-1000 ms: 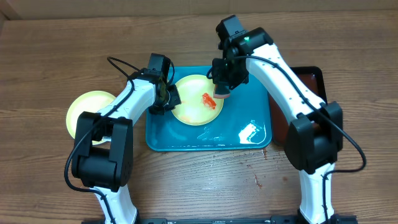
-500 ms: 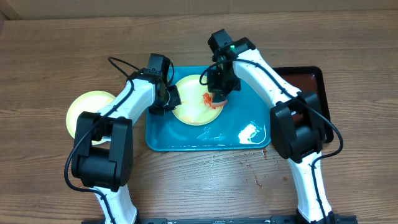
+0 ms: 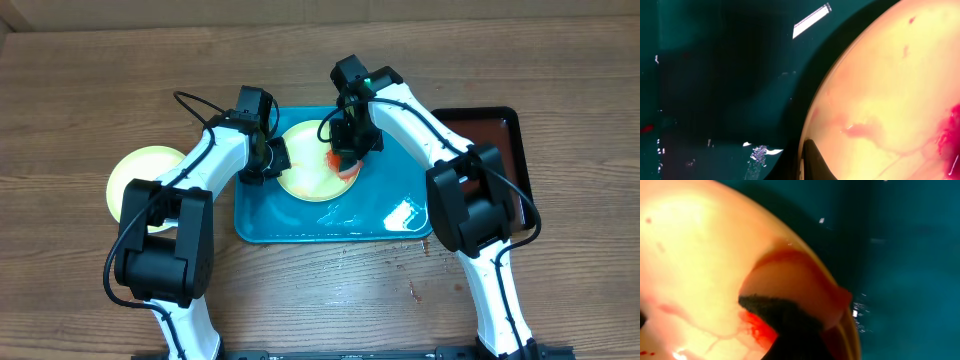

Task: Clean dirty plates on tray and stack at the side
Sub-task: 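Scrub the yellow plate with the sponge while left gripper holds it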

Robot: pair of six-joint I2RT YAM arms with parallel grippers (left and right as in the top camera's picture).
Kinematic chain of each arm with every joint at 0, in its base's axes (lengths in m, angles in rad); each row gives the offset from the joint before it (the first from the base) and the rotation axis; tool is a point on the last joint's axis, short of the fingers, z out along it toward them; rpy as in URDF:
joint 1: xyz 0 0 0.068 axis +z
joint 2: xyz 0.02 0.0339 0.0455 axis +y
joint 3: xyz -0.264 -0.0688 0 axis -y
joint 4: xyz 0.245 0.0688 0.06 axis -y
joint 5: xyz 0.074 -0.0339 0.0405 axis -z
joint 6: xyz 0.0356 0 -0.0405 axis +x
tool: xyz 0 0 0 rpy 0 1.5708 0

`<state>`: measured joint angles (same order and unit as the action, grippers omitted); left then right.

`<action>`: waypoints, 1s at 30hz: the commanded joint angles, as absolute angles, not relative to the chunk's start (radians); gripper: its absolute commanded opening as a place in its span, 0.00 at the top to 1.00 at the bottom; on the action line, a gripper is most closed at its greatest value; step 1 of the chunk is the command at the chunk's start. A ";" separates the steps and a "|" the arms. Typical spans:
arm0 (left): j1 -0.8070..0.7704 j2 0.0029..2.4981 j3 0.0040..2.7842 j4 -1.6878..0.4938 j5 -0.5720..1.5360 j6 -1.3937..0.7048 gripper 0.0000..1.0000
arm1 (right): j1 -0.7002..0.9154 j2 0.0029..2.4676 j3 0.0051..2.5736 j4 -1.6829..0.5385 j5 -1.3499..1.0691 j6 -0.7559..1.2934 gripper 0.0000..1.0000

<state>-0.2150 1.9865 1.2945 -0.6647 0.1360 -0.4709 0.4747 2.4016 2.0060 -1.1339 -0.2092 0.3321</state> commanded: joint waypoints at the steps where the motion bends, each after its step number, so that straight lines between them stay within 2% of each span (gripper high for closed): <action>1: -0.223 2.040 1.271 -0.684 0.155 -0.448 0.96 | 0.492 2.461 1.958 -1.090 -0.415 0.260 0.96; 6: -0.223 2.040 1.271 -0.684 0.155 -0.448 0.96 | 0.517 2.461 1.943 -1.036 -0.592 0.204 0.96; 14: -0.223 2.040 1.271 -0.684 0.154 -0.448 0.96 | 0.521 2.461 1.943 -1.038 -0.611 0.200 0.96; 22: -0.222 2.040 1.271 -0.683 0.154 -0.448 0.96 | 0.466 2.461 1.980 -1.214 -0.252 0.200 0.96; 30: -0.221 2.040 1.271 -0.684 0.150 -0.446 0.96 | 0.447 2.461 1.980 -1.237 0.020 0.200 0.96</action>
